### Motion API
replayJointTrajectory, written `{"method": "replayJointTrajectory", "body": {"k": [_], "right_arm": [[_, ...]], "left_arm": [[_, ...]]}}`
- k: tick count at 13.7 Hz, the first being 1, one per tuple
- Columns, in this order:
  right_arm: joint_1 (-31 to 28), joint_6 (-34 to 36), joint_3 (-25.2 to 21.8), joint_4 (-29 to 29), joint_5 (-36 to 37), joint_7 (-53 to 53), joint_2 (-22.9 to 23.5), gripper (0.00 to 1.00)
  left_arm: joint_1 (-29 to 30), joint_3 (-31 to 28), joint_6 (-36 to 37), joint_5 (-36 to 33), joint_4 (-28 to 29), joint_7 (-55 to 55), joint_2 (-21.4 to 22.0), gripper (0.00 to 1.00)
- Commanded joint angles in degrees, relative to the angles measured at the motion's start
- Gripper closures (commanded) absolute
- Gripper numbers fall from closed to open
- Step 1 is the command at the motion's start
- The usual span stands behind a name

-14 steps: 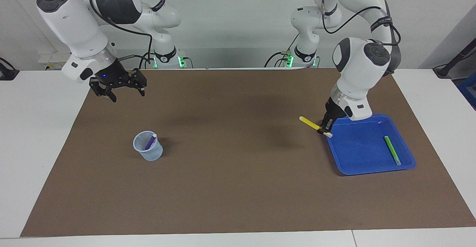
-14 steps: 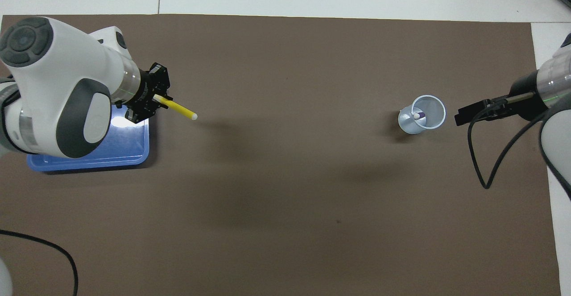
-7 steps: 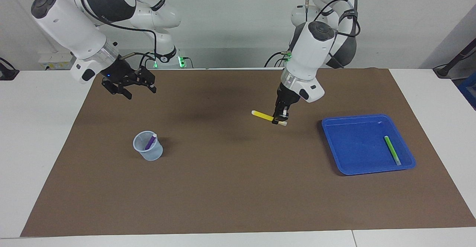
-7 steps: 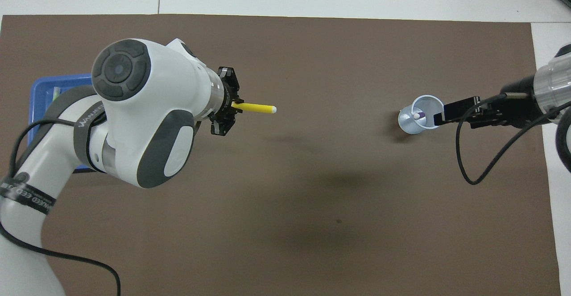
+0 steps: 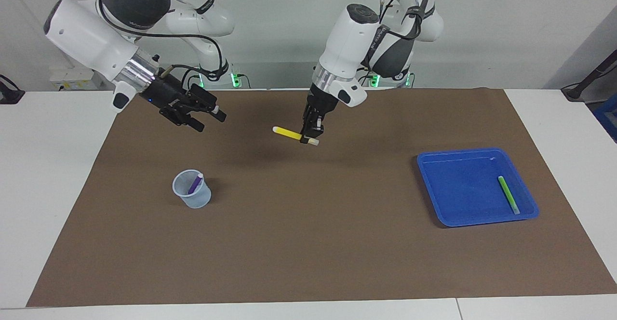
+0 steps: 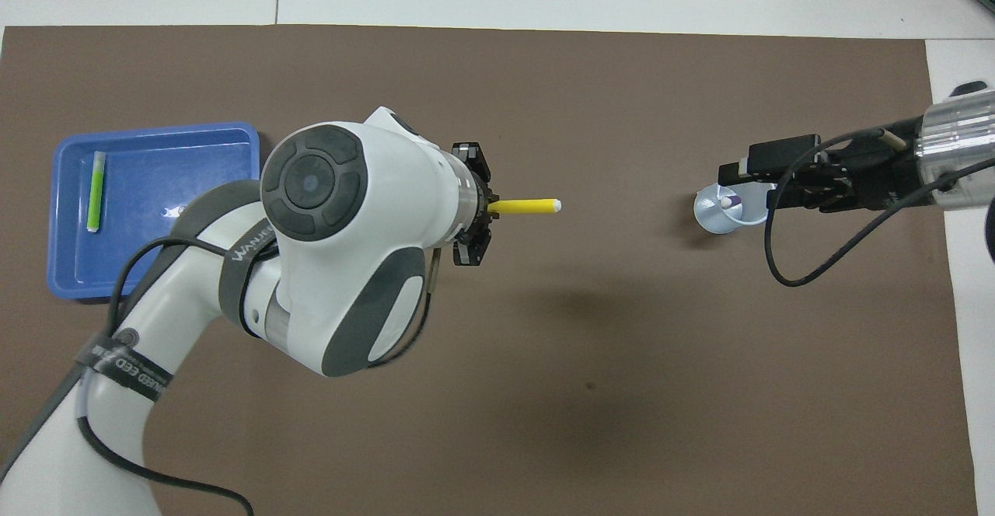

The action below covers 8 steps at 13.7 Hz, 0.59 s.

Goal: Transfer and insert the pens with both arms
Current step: 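Lift the yellow pen with the left gripper toward the right gripper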

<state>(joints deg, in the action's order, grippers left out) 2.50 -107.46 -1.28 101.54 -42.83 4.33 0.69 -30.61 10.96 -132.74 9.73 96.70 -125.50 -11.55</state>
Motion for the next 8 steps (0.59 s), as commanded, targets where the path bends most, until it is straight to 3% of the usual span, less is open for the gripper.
{"method": "replayJointTrajectory", "body": {"k": [1, 4, 8], "right_arm": [[3.5, -5.5, 0.4, 4.5, -3.3, 1.2, -1.7, 0.0], [5.2, -5.0, 0.4, 5.5, -4.6, -1.7, -1.9, 0.0], [2.9, 0.3, 0.2, 7.3, -4.5, -8.5, -3.4, 0.01]], "left_arm": [[-3.3, -1.0, -5.5, 0.2, -1.1, -6.9, -1.5, 1.0], [-4.2, -1.0, -8.1, 0.2, -1.3, -8.8, -1.9, 1.0], [-3.8, -1.1, -9.6, 0.5, -2.1, -8.8, -2.5, 1.0]]}}
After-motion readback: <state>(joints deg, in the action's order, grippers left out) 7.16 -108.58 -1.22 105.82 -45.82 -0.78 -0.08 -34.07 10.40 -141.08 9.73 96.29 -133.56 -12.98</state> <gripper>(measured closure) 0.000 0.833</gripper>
